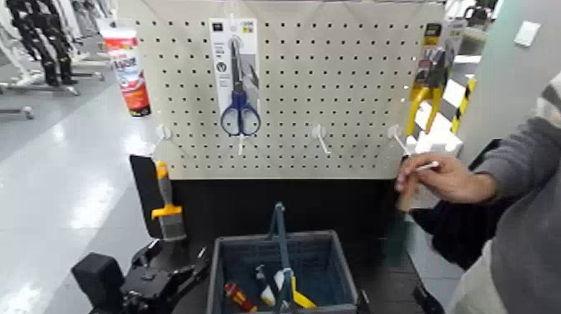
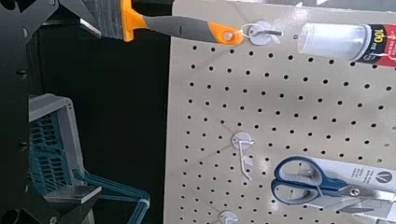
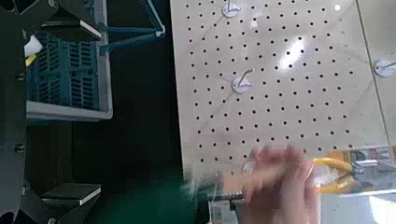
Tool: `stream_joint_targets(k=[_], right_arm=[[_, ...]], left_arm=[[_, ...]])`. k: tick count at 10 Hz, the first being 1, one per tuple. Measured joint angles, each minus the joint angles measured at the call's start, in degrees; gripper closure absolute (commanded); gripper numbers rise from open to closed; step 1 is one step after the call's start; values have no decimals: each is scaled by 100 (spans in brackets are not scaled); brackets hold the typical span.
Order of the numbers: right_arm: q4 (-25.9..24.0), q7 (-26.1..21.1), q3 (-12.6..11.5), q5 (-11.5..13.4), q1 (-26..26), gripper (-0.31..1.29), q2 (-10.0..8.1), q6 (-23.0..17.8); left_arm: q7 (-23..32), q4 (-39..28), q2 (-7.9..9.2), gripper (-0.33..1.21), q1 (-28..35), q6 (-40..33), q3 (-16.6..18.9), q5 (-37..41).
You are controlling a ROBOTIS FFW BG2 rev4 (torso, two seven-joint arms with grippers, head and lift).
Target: Put the black wrench into the crate.
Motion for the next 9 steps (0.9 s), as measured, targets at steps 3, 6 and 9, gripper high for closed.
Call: stream_joint_targets(k=[3,6,9], right_arm=[[-270,-211,-3,295,344,19,-5,110],[-282,-208,24,314,351,12,-4,144],[-285,-208,31,342,336,11,2,157]], left_arm=[[9,-56,-8,14,112,59,39,-3],[9,-69,-7,14,114,80,37,-5],[9,-74,-7,14,110,97,31,-6]])
